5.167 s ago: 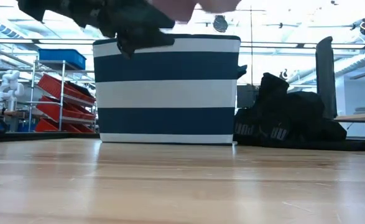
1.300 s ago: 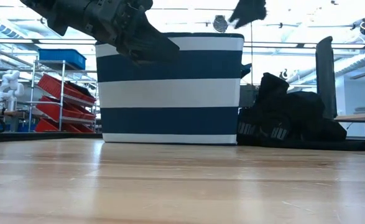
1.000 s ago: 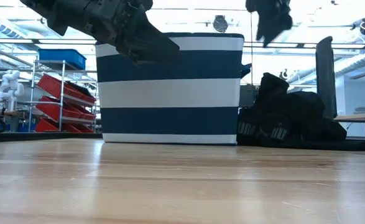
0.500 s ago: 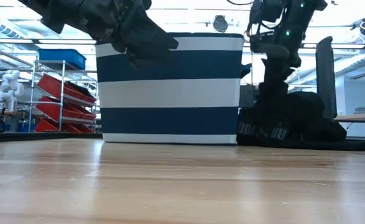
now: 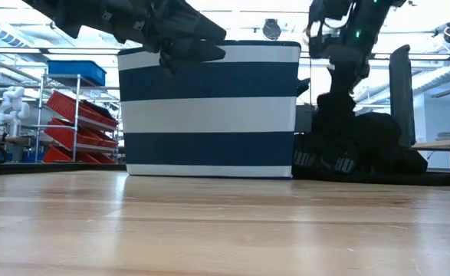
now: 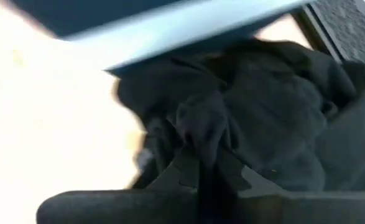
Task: Sort clothes
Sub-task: Put the black boxer into the blue laundry organizer
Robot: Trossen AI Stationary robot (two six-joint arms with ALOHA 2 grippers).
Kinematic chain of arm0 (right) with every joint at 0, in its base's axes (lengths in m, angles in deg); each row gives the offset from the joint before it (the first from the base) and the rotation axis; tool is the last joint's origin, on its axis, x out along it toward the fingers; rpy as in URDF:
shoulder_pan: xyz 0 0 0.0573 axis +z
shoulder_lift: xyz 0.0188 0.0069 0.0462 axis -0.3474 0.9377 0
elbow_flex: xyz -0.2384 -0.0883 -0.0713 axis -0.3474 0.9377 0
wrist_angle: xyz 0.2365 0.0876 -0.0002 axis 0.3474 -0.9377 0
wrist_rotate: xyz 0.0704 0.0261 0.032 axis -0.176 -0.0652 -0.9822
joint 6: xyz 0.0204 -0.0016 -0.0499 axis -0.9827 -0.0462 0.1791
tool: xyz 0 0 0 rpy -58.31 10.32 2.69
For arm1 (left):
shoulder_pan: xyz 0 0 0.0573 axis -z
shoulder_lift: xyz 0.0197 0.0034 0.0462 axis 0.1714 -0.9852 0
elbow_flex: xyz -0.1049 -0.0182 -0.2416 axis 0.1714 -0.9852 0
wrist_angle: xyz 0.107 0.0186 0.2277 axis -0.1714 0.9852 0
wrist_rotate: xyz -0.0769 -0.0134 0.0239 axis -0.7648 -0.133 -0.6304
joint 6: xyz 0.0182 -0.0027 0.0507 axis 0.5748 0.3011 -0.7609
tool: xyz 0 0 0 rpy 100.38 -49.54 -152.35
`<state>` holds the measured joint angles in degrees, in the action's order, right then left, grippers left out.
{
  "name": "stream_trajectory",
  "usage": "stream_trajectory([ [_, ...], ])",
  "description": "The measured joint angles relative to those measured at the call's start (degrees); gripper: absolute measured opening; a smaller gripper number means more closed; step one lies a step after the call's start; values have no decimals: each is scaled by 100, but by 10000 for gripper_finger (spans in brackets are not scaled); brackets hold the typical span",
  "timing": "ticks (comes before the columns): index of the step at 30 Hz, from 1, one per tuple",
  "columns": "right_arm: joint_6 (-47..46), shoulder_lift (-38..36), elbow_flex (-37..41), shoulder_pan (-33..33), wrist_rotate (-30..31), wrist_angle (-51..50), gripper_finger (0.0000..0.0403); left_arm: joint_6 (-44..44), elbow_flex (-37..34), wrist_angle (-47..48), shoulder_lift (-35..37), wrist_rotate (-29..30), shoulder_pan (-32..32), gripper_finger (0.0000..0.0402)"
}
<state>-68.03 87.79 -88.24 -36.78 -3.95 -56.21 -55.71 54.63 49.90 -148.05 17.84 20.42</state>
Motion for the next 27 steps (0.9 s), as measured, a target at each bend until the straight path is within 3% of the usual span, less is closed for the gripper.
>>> stream_trajectory([
  [18, -331, -324, -2053, 2383, -141, 78, 1, -46, 2, 61, 0, -7, -1, 199],
  [24, -358, -268, -2121, 3142, -151, 974, 0, -52, 2, 111, 0, -17, -1, 199],
  [27, -648, -141, -2060, 3290, -133, 700, 0, -54, 2, 179, 0, -22, -1, 199],
])
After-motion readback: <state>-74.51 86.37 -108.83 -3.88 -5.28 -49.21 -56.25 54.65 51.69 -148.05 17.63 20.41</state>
